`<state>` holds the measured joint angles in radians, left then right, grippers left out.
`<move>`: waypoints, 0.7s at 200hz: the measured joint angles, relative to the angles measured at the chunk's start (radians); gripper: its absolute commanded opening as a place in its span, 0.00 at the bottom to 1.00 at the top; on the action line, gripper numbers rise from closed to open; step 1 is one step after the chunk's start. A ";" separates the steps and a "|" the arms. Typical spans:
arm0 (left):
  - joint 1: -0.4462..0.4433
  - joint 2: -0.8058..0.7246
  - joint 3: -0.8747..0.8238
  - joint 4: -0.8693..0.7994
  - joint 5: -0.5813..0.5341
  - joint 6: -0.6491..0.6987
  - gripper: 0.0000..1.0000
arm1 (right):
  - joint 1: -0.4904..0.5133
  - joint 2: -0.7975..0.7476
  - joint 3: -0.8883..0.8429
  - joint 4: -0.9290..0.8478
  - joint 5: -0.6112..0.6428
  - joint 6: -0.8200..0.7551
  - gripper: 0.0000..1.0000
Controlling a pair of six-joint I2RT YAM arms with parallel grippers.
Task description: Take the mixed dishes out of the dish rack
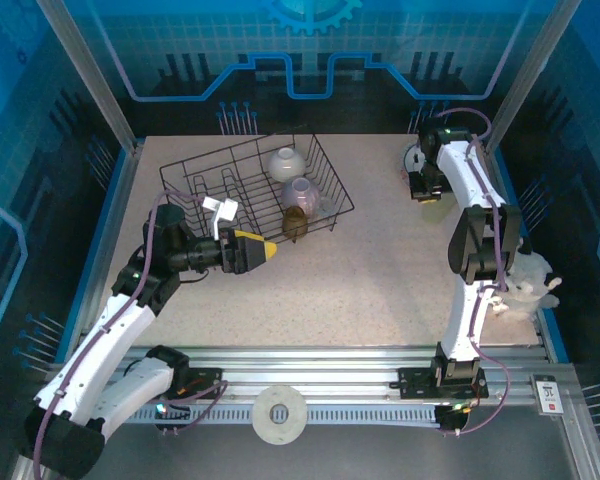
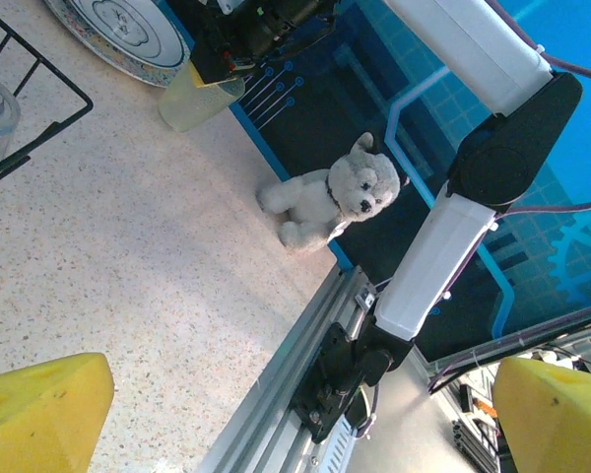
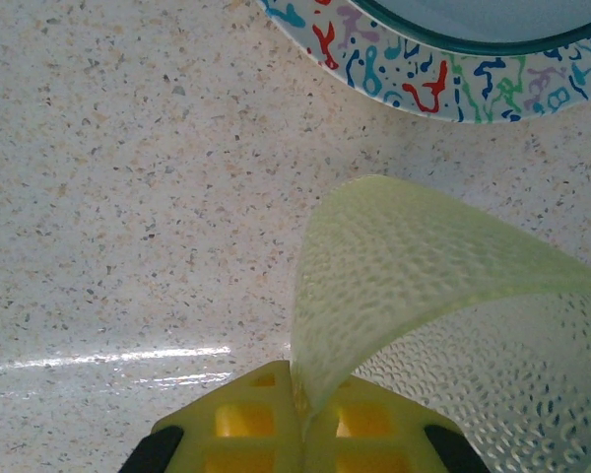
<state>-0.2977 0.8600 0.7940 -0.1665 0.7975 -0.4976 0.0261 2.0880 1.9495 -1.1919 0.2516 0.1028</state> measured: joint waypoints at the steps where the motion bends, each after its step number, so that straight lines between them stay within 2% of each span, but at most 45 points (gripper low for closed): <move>1: 0.000 0.000 0.000 0.000 0.000 0.000 0.99 | -0.001 0.000 0.000 0.000 -0.001 0.000 0.03; 37: 0.000 -0.001 -0.001 0.000 0.003 0.000 0.99 | -0.010 0.013 0.000 0.002 -0.018 0.000 0.07; 140: 0.000 -0.001 -0.001 0.000 0.003 0.000 0.99 | -0.019 0.034 0.000 0.004 -0.032 -0.003 0.28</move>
<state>-0.2977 0.8589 0.7933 -0.1661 0.8005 -0.4980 0.0067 2.1216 1.9495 -1.1877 0.2195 0.0998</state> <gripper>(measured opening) 0.992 0.257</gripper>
